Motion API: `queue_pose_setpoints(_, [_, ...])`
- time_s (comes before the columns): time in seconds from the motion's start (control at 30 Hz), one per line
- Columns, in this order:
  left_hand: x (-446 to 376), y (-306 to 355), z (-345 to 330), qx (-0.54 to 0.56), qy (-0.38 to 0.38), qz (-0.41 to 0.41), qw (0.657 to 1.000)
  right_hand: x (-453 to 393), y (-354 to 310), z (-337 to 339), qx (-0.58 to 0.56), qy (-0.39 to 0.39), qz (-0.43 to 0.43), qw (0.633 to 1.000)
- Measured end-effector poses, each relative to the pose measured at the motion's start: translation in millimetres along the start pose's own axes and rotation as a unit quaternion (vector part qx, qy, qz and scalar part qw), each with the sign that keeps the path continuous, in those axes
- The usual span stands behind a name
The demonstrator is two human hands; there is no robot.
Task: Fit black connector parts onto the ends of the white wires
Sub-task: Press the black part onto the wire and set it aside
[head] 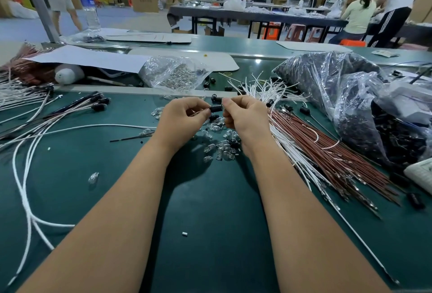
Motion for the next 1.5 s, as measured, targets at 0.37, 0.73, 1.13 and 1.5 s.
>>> queue_pose_setpoints(0.37, [0.1,-2.6,1.4,0.03,-0.001,0.023,0.999,-0.2,12.8,-3.9,0.011,-0.014,0.016,1.0])
queue_pose_setpoints(0.73, [-0.5,-3.1,-0.6,0.056,-0.003,0.039,0.998,2.5,10.7,-5.8,0.019,-0.017,0.052,0.998])
queue_pose_setpoints(1.13, [1.5,11.2,-2.1,0.033,0.002,0.027,0.999,-1.4,13.3,-8.3,-0.09,0.02,0.009,0.996])
queue_pose_setpoints(1.5, [2.8,12.8,-8.8,0.027,0.009,0.0,1.0,4.2,2.5,-12.8,-0.008,-0.012,0.092,0.996])
Point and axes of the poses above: each hand's wrist, its own x-axis away from the middle knuckle, its own z-axis out of the back of the hand, y = z × x, the point moved 4 cm from there along -x, towards the middle knuckle, and after that the axes turned 7 degrees about -x, right-handed, at the moved point
